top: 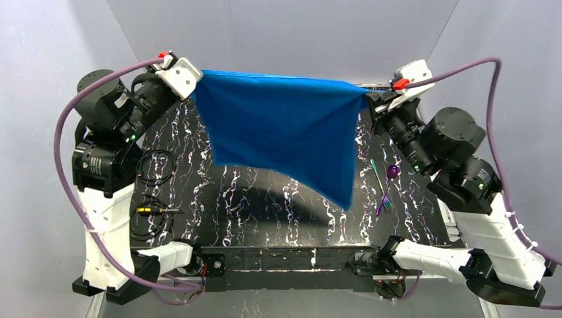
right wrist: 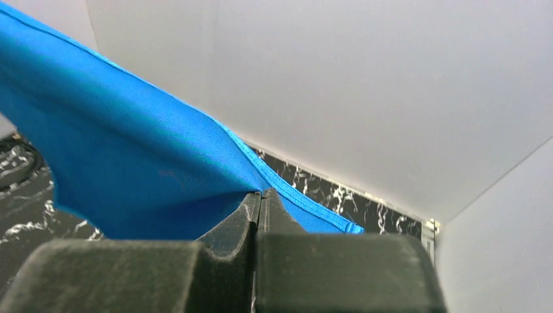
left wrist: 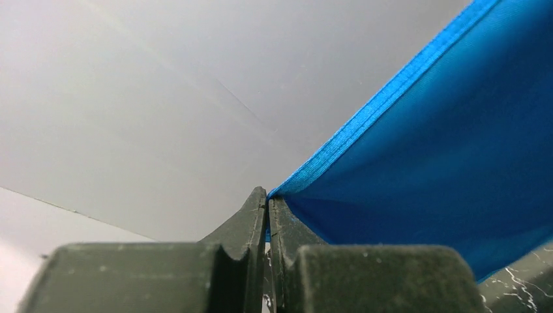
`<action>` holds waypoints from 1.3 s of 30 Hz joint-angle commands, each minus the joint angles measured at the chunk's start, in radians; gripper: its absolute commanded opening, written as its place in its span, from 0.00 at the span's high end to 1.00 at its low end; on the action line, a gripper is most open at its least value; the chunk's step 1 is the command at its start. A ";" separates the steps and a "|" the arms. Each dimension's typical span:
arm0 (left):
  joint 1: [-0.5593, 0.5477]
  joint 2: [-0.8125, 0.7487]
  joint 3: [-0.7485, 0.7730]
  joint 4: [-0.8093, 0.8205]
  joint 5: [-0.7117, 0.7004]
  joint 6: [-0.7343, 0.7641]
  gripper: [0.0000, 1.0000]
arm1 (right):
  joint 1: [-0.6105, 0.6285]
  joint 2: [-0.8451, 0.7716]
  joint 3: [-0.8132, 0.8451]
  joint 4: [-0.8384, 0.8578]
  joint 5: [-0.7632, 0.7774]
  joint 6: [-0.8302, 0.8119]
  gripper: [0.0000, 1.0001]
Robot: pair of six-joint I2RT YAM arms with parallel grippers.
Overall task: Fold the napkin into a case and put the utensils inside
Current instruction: Flatten out the crumpled napkin at the center of the board.
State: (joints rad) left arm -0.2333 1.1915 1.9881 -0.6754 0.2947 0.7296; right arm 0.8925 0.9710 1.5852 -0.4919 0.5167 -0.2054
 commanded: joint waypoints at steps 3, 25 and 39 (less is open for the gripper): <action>-0.004 -0.054 0.000 -0.181 0.062 0.086 1.00 | 0.003 0.040 0.119 -0.032 -0.114 -0.028 0.99; -0.009 0.405 -0.578 0.549 -0.370 0.255 1.00 | -0.296 0.510 -0.353 0.507 -0.030 -0.112 0.99; -0.031 0.527 -0.430 0.428 -0.475 0.149 0.02 | -0.330 0.928 0.068 0.356 0.072 0.014 0.02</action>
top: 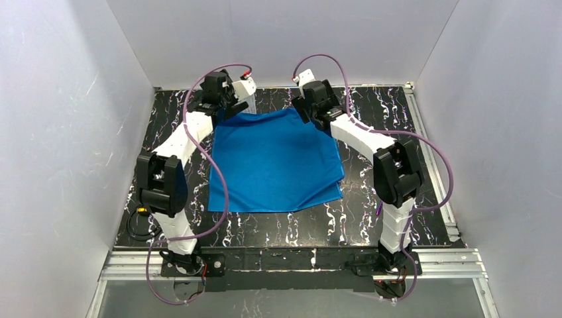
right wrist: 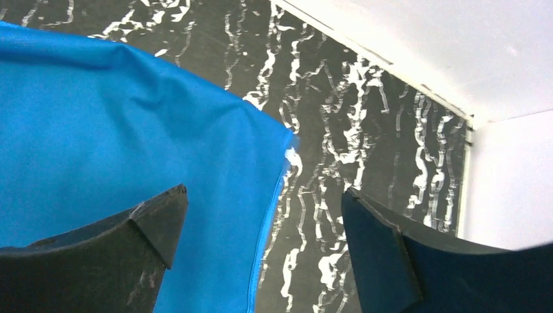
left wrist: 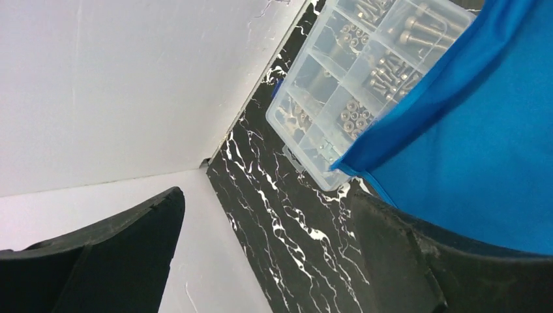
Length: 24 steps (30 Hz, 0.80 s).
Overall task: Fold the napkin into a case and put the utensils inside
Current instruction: Flatten out the crumpled napkin at the center of the board.
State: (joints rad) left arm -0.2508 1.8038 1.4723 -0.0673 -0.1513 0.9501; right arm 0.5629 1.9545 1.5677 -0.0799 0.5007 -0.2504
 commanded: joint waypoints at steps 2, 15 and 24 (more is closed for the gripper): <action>-0.012 -0.170 0.043 -0.235 0.043 -0.075 0.02 | 0.015 -0.094 0.089 -0.149 0.132 0.097 0.01; -0.015 -0.671 -0.468 -0.951 0.580 0.057 0.21 | 0.188 -0.618 -0.477 -0.488 0.089 0.511 0.01; -0.018 -0.669 -0.668 -0.920 0.515 0.190 0.24 | 0.188 -0.671 -0.673 -0.542 -0.083 0.686 0.01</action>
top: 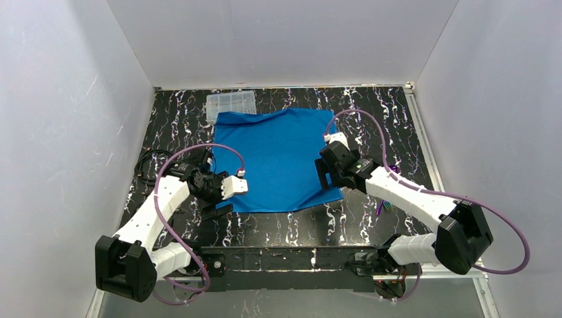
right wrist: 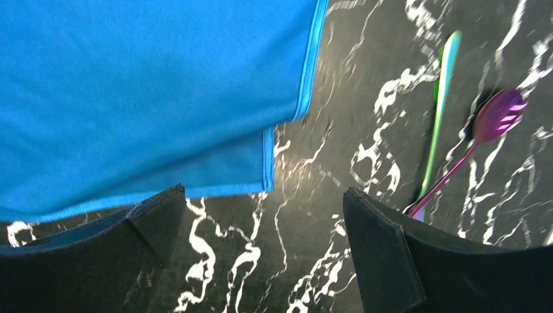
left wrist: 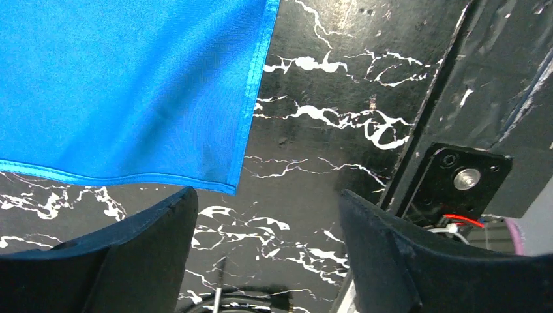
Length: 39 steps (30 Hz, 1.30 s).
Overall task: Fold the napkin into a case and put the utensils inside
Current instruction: Flatten out the crumpled napkin at the center of the board, then pick up the flattened napkin from the center of the board.
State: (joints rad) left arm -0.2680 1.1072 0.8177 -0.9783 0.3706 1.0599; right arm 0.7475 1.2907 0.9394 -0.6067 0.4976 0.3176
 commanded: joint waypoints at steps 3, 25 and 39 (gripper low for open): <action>0.000 0.063 -0.064 0.048 -0.041 0.113 0.27 | 0.002 0.018 -0.082 0.008 -0.071 0.148 0.01; 0.000 0.214 -0.155 0.322 -0.132 0.166 0.38 | -0.156 0.105 -0.297 0.285 -0.316 0.205 0.42; 0.000 0.271 -0.103 0.375 -0.160 0.115 0.98 | -0.160 0.004 -0.283 0.149 -0.261 0.238 0.99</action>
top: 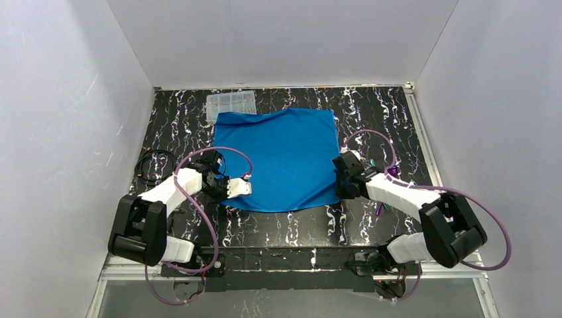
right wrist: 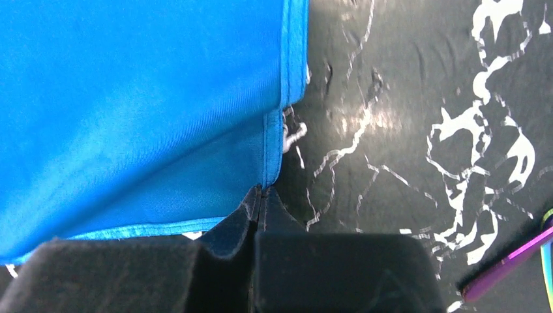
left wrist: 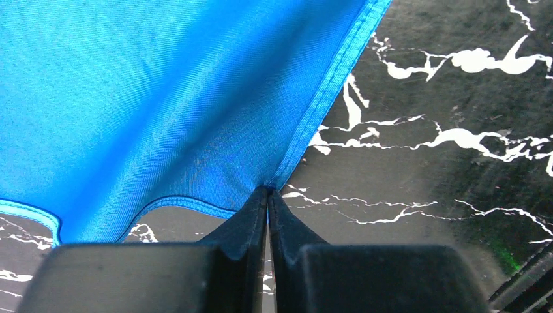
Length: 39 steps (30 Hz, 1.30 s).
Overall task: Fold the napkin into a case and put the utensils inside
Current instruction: Pick up the flattened napkin from the center of the board.
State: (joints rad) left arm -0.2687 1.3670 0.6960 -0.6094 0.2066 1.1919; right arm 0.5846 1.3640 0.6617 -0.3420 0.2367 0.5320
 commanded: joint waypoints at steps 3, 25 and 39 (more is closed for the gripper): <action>0.001 -0.025 0.042 -0.036 0.044 -0.019 1.00 | 0.003 -0.128 0.034 -0.195 0.011 0.018 0.99; 0.001 -0.332 0.319 -0.716 0.331 0.022 1.00 | 0.014 -0.386 0.256 -0.678 -0.066 0.054 0.99; -0.016 -0.125 0.120 -0.388 0.199 0.142 0.54 | 0.015 -0.314 0.289 -0.597 -0.034 0.041 0.99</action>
State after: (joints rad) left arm -0.2737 1.1908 0.8322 -1.0607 0.4191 1.2797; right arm 0.5961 1.0378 0.9070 -0.9649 0.1818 0.5751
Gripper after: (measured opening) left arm 0.444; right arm 0.030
